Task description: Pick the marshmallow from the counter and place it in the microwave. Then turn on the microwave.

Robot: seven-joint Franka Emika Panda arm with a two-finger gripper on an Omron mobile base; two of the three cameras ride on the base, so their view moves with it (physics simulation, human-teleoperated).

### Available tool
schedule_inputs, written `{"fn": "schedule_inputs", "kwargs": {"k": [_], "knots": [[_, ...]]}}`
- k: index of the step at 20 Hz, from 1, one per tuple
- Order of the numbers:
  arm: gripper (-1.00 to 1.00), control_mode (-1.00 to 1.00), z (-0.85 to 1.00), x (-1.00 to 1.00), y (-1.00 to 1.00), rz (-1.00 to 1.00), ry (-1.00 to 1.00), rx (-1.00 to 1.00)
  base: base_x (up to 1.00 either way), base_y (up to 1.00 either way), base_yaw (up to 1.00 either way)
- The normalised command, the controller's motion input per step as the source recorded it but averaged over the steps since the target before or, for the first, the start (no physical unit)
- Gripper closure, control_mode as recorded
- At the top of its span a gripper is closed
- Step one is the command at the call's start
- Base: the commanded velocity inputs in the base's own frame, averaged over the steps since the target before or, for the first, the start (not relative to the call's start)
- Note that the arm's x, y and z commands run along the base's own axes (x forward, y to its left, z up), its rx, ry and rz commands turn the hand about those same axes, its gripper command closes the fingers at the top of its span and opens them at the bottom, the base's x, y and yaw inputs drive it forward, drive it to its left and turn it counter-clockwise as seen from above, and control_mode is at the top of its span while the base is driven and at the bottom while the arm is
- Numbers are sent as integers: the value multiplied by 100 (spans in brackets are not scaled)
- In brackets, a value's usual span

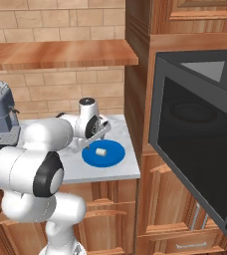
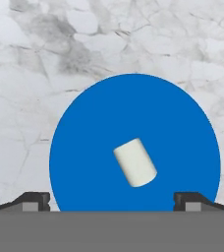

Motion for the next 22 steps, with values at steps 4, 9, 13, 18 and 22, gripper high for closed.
{"fn": "schedule_inputs", "kwargs": {"k": [4,9,13,18,22], "knots": [[-100,-100,-4,2,-1,0,4,0,0,0,0],[-100,-100,-8,5,-5,0,2,0,0,0,0],[-100,-100,-10,5,-6,0,0,0,0,0,0],[-100,-100,-10,5,-5,0,0,0,0,0,0],[-100,-100,-9,4,-1,0,0,0,0,0,0]]}}
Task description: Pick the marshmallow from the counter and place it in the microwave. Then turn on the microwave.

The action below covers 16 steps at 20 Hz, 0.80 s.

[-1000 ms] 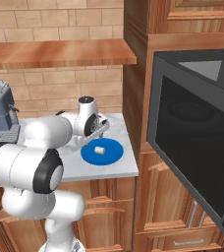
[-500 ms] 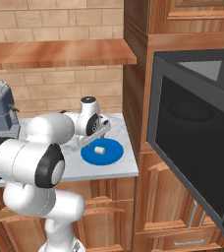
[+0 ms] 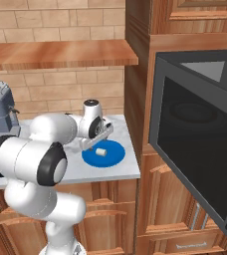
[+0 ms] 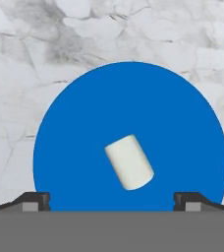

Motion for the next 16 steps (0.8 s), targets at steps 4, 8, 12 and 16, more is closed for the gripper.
{"fn": "schedule_inputs", "kwargs": {"k": [4,8,12,16], "knots": [[-100,-100,-7,7,0,1,0,0,0,0,0],[-100,-100,-8,9,0,1,0,0,0,0,0],[-100,-100,-9,9,0,2,0,0,0,0,0],[-100,-100,-8,10,0,2,0,0,0,0,0]]}}
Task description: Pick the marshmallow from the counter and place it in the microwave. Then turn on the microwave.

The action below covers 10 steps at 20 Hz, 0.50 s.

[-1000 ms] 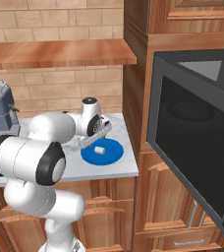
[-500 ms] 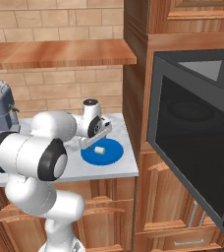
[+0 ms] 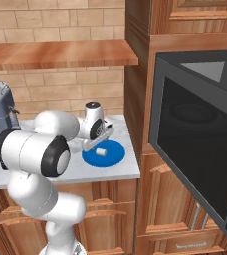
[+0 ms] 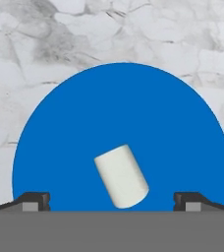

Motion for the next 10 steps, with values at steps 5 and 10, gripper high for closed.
{"fn": "schedule_inputs", "kwargs": {"k": [5,10], "knots": [[-100,-100,-7,7,0,2,0,0,0,0,0],[-100,-100,-6,0,0,1,0,0,0,0,0]]}}
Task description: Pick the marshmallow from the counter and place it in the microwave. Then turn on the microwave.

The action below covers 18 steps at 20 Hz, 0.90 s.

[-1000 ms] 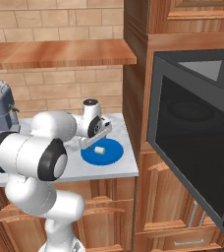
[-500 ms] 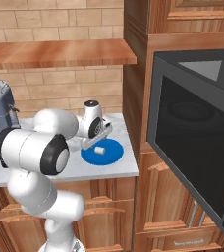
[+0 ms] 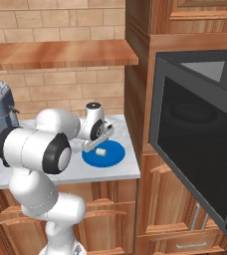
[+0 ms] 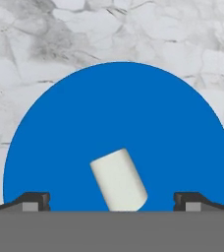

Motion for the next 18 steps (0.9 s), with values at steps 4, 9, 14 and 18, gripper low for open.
{"fn": "schedule_inputs", "kwargs": {"k": [4,9,14,18], "knots": [[-100,-100,-8,0,0,2,0,0,0,0,0],[-100,-100,-9,1,0,2,0,0,0,0,0],[-100,-100,-7,2,0,2,0,0,0,0,0],[-100,-100,-6,2,0,2,0,0,0,0,0]]}}
